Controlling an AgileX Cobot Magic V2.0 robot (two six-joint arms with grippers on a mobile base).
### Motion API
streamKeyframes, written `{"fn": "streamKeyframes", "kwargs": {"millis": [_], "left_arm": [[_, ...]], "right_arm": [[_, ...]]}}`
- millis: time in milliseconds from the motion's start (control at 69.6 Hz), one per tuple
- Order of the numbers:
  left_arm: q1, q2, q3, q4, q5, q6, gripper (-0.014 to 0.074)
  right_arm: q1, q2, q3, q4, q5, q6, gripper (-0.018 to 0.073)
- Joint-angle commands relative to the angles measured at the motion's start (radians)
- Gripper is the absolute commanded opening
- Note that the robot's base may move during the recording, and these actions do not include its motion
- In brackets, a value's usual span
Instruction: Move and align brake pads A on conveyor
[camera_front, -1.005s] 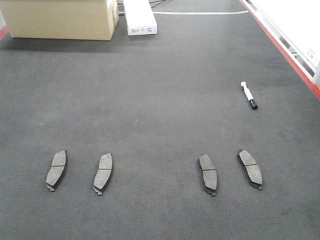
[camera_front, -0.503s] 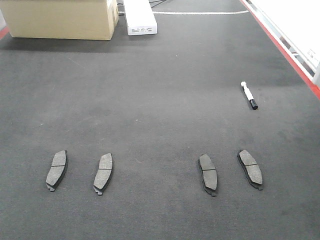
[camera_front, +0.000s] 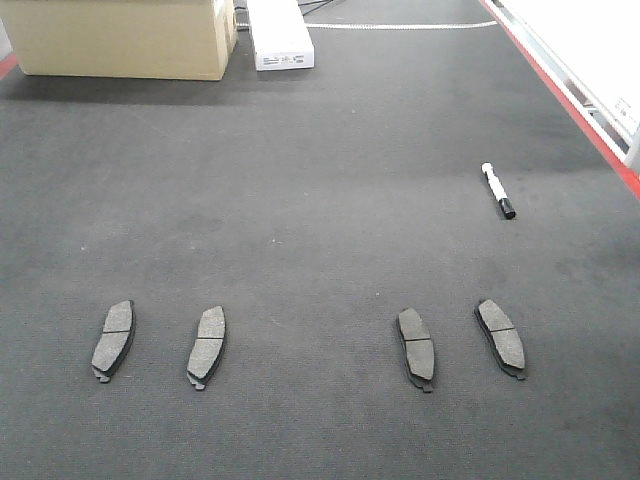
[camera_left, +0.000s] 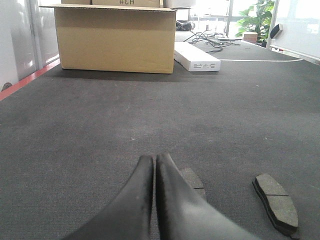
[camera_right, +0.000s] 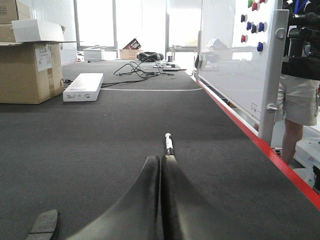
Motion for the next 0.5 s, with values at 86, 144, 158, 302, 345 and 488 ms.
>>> {"fn": "streamKeyframes", "kwargs": {"millis": [86, 144, 158, 302, 345, 488], "left_arm": [[0.003, -0.015, -0.009, -0.001, -0.071, -0.007, -0.0008], [0.003, -0.015, -0.009, -0.001, -0.071, -0.007, -0.0008], [0.003, -0.015, -0.009, -0.001, -0.071, -0.007, -0.0008], [0.003, -0.015, -0.009, -0.001, -0.071, -0.007, -0.0008], [0.003, -0.015, -0.009, -0.001, -0.071, -0.007, -0.0008], [0.003, -0.015, -0.009, -0.001, -0.071, -0.007, -0.0008]], "right_arm": [[-0.008, -0.008, 0.009, -0.007, -0.072, -0.01, -0.0009], [-0.008, -0.008, 0.009, -0.007, -0.072, -0.01, -0.0009], [-0.008, -0.008, 0.009, -0.007, -0.072, -0.01, -0.0009], [-0.008, -0.008, 0.009, -0.007, -0.072, -0.01, -0.0009], [-0.008, -0.008, 0.009, -0.007, -0.072, -0.01, -0.0009], [-0.008, -0.008, 0.009, -0.007, -0.072, -0.01, -0.0009]]}}
